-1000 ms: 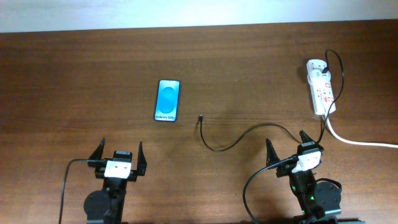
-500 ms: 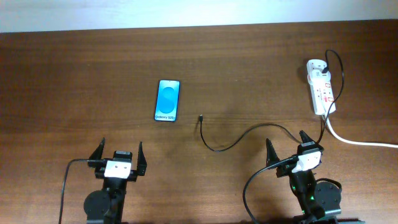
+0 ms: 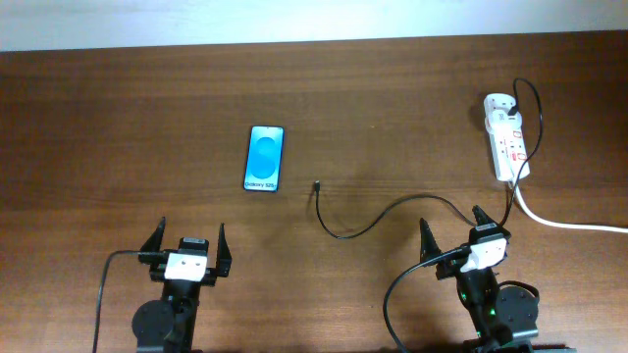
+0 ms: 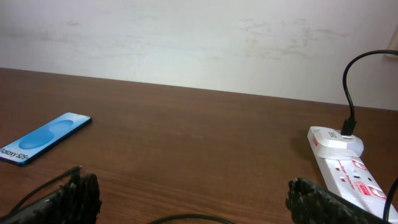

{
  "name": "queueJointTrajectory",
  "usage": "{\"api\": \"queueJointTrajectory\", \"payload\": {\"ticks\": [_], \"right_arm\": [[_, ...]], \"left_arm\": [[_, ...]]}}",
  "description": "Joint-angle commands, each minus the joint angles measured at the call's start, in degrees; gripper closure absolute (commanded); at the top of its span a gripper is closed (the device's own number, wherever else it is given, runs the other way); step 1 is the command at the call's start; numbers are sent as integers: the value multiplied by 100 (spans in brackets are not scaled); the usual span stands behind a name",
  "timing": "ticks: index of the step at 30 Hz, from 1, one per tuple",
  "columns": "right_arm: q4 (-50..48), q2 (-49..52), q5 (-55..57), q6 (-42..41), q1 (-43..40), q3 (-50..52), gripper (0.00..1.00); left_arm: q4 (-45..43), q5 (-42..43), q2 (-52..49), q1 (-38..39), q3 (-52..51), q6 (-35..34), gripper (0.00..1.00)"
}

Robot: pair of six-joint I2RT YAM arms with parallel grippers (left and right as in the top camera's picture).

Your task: Plug charger to phone and switch on socket

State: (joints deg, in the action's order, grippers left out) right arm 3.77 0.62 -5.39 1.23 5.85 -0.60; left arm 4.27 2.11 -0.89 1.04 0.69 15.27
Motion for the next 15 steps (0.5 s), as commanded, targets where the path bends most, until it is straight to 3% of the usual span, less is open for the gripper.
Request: {"api": "queueJointTrajectory", "payload": {"ticks": [1, 10, 12, 15], "right_arm": [[31, -42, 7, -68, 52, 28, 1], [31, -42, 7, -68, 52, 28, 1], [31, -42, 7, -68, 52, 28, 1], [31, -42, 7, -68, 52, 28, 1]], "left_arm": [[35, 2, 44, -35, -15, 48, 1], [-116, -105, 44, -35, -15, 92, 0], [-101, 328, 44, -35, -15, 70, 0], [-295, 326, 42, -35, -4, -219, 1]]}}
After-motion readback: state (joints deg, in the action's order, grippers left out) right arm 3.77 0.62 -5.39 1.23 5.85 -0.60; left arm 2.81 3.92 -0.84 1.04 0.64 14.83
